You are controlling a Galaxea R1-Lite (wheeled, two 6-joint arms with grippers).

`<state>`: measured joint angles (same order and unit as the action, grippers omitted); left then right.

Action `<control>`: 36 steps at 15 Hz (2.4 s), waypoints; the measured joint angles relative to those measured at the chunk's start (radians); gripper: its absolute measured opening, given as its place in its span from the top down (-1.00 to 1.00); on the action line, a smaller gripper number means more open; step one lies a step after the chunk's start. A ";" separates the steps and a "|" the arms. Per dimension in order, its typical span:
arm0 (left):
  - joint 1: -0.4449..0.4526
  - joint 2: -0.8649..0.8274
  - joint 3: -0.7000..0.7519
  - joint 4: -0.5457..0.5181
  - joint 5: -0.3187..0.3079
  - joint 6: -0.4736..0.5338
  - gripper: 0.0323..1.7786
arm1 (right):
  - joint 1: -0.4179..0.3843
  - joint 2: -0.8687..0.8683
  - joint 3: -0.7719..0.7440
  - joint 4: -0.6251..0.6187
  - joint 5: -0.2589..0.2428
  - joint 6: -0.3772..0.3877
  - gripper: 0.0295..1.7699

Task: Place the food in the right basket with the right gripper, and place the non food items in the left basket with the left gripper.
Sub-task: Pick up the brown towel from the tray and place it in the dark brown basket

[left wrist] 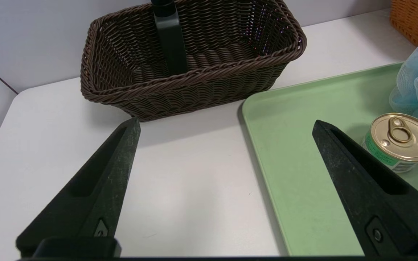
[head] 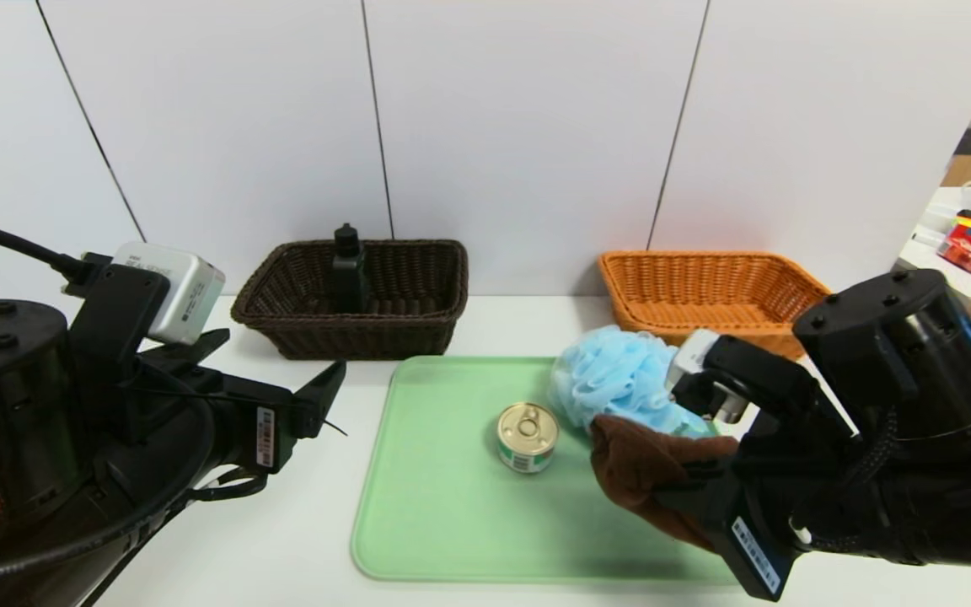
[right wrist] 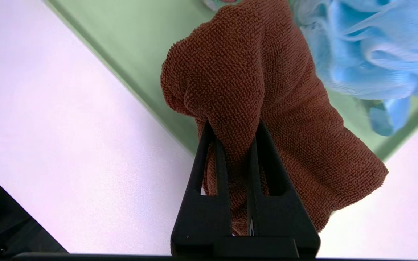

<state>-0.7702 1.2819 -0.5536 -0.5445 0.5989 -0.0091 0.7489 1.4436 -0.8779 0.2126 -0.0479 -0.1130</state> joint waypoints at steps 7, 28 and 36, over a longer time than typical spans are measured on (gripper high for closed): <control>0.000 -0.001 -0.005 0.000 0.001 0.001 -0.90 | 0.016 -0.125 -0.066 -0.033 -0.091 -0.044 0.83; 0.000 -0.005 -0.001 0.001 0.003 0.000 -0.90 | 0.035 0.349 -0.589 -0.436 -0.064 -0.077 0.83; 0.000 -0.004 0.004 0.001 0.002 0.000 -0.90 | 0.030 0.646 -0.948 -0.374 -0.047 -0.077 0.83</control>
<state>-0.7700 1.2777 -0.5494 -0.5430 0.6013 -0.0089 0.7794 2.0891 -1.8257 -0.1611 -0.0951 -0.1904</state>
